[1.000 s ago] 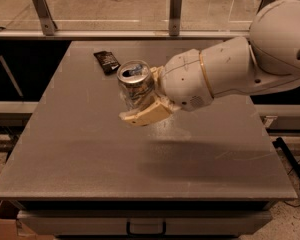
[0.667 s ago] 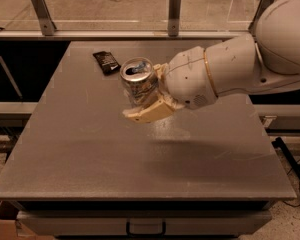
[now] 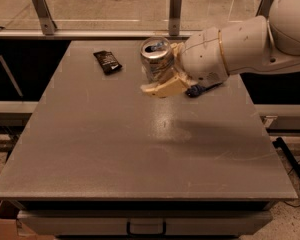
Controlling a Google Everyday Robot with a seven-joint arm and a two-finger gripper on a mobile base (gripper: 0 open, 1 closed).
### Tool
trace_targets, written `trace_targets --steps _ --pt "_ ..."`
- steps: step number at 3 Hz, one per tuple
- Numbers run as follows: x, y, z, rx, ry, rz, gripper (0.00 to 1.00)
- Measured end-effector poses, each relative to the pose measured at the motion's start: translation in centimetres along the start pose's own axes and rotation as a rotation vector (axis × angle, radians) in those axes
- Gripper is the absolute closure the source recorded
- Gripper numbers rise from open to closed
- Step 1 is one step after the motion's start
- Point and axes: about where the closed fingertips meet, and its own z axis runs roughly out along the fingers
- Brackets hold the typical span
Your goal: Move redbull can near rxbar blueberry
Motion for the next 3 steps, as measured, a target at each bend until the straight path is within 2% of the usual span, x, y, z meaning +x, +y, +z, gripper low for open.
trace_targets --steps 2,3 --pt "6.8 -5.0 -2.3 0.096 -0.011 0.055 1.00" --pt "9.5 -6.5 -4.3 0.154 -0.025 0.080 1.00"
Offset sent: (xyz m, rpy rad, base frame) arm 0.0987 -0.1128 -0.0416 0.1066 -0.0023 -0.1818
